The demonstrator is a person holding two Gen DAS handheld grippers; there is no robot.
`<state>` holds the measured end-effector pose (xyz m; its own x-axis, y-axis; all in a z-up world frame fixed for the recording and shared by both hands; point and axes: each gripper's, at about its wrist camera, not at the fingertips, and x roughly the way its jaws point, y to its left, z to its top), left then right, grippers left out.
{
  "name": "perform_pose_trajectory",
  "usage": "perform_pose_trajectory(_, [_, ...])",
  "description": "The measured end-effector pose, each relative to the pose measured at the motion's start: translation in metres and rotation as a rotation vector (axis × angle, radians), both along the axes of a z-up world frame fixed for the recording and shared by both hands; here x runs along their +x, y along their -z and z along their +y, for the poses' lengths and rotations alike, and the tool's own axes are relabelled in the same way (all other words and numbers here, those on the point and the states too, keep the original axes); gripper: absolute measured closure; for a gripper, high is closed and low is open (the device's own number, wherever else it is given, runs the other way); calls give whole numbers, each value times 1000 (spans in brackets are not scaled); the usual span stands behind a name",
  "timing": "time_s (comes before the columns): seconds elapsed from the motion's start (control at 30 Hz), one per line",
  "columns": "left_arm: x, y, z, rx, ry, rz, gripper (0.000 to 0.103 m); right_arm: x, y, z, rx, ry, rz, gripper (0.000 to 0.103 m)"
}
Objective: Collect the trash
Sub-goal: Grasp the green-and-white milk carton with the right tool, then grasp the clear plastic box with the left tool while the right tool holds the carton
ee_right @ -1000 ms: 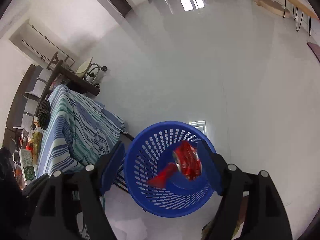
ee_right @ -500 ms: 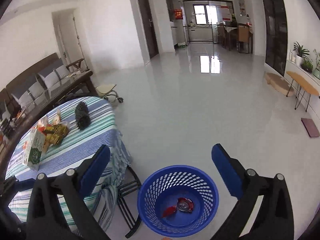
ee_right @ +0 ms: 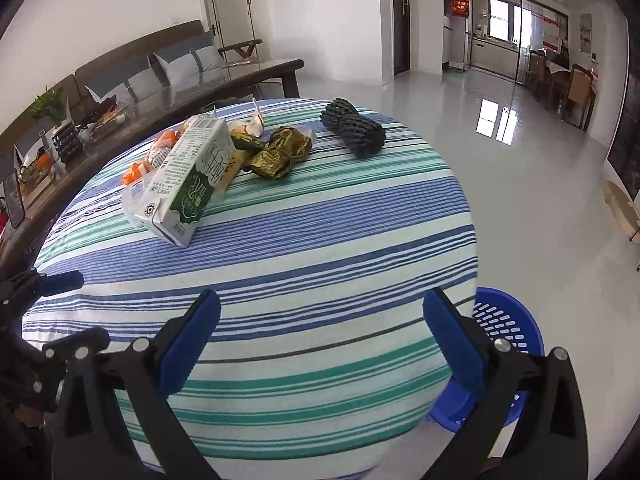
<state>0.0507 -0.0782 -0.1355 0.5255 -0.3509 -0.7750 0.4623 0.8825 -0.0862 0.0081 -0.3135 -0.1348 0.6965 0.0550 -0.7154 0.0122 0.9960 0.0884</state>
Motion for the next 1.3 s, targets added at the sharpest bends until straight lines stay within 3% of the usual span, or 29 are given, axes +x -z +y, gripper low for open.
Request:
perform_pose_trajectory(0.1, [19, 1, 25, 25, -42, -5, 5, 12, -7, 15, 7, -4, 5, 5])
perform_pose_trajectory(0.3, [57, 6, 55, 76, -77, -1, 5, 51, -27, 76, 127, -110, 29, 5])
perform_pose_trajectory(0.5, [71, 16, 74, 31, -109, 44, 5, 98, -11, 122, 8, -77, 96, 8])
perform_pose_trajectory(0.6, [72, 18, 73, 21, -108, 49, 5, 107, -5, 124, -16, -56, 116, 24])
perform_pose_trajectory(0.67, [74, 19, 71, 41, -107, 48, 5, 109, -1, 122, -9, -64, 136, 52])
perform_pose_trajectory(0.7, [74, 20, 68, 59, -107, 46, 5, 106, -2, 120, 10, -66, 130, 58])
perform_pose_trajectory(0.77, [72, 23, 63, 96, -107, 41, 5, 96, -8, 114, 24, -63, 110, 60])
perform_pose_trajectory(0.9, [71, 23, 62, 100, -107, 40, 5, 68, -20, 92, 220, -92, 115, 65])
perform_pose_trajectory(1.0, [71, 23, 62, 103, -107, 40, 5, 49, -7, 62, 411, -71, 182, 65])
perform_pose_trajectory(1.1, [71, 23, 62, 103, -107, 39, 5, 37, 6, 33, 534, -22, 202, 65])
perform_pose_trajectory(1.3, [71, 23, 62, 103, -107, 40, 5, 22, 7, 2, 536, 80, 174, 62])
